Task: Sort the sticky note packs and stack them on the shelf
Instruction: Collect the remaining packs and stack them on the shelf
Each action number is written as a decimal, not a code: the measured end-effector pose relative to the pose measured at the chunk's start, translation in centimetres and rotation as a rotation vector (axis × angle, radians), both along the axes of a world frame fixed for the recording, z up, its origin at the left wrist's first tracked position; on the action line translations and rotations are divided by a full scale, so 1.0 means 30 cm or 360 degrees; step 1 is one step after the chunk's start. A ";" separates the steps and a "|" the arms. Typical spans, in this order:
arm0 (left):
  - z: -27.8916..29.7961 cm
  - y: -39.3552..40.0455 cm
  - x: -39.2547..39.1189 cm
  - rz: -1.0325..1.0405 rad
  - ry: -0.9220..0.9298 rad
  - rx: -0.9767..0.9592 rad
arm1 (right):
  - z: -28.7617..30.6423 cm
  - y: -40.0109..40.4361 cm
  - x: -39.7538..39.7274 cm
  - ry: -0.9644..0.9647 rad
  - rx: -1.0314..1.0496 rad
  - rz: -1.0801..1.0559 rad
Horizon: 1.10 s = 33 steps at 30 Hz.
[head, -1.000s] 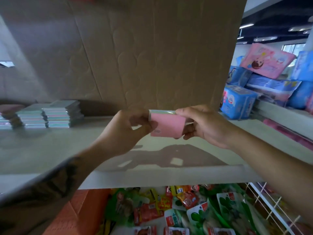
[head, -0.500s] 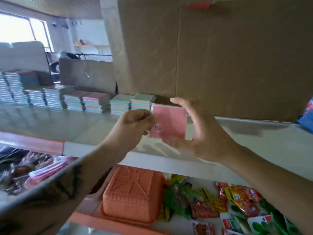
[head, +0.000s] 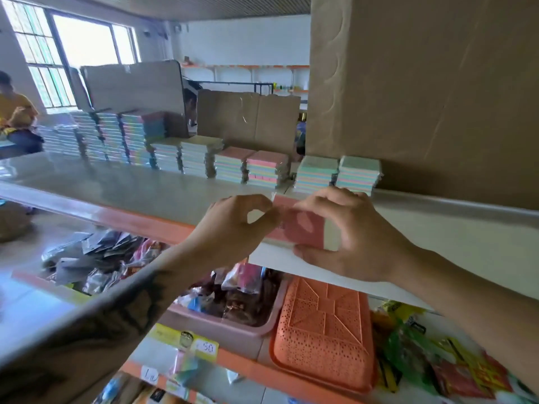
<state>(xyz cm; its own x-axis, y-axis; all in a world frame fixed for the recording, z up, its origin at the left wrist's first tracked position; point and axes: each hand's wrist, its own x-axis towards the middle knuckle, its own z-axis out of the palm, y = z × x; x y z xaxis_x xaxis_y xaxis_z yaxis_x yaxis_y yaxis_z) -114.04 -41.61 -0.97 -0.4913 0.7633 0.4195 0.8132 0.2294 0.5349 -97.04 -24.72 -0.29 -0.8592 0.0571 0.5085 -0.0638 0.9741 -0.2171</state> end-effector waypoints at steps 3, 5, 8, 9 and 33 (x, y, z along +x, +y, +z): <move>0.004 -0.021 -0.130 0.0005 0.0232 -0.0199 | 0.027 0.003 -0.087 -0.0117 -0.0051 0.0005; -0.014 -0.020 -0.223 0.0009 0.0423 -0.0398 | 0.056 0.023 -0.153 -0.0156 -0.0061 -0.0024; -0.042 -0.010 -0.354 0.0062 0.0598 -0.0620 | 0.102 0.068 -0.259 -0.0196 -0.0070 -0.0110; -0.043 -0.004 -0.391 0.0110 0.0551 -0.0645 | 0.117 0.086 -0.294 -0.0209 -0.0045 -0.0143; 0.149 0.170 -0.773 -0.0032 0.0852 -0.0371 | 0.206 0.354 -0.807 -0.0633 -0.0184 -0.0598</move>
<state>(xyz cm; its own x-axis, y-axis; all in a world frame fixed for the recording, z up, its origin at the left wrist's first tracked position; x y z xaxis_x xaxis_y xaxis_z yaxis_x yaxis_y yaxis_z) -137.23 -36.52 3.49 -0.2414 0.8722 0.4255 0.9618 0.2733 -0.0147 -121.24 -14.10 5.89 -0.8933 0.4328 0.1214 0.3922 0.8824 -0.2600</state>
